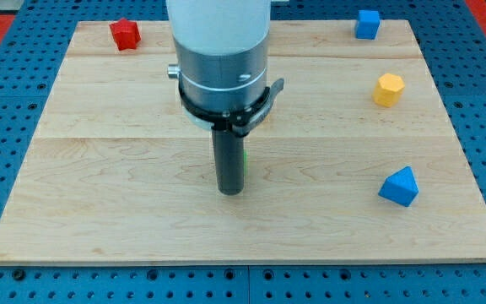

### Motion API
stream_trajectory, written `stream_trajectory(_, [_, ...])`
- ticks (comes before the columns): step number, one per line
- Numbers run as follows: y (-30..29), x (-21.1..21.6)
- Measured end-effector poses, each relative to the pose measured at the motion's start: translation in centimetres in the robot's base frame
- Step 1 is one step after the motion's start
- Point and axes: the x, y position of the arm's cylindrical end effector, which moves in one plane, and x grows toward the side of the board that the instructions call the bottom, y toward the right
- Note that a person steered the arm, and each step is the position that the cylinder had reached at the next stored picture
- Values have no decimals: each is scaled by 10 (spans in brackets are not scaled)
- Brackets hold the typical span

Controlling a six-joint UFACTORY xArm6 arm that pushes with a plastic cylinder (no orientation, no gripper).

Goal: Push the green circle towards the center

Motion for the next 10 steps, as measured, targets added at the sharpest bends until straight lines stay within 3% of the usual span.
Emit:
stream_trajectory(1, [-37, -33])
stream_trajectory(2, [-33, -43])
stream_trajectory(3, [-18, -18])
stream_trajectory(4, [16, -24])
stream_trajectory(5, [1, -68])
stream_trajectory(10, [-41, -118])
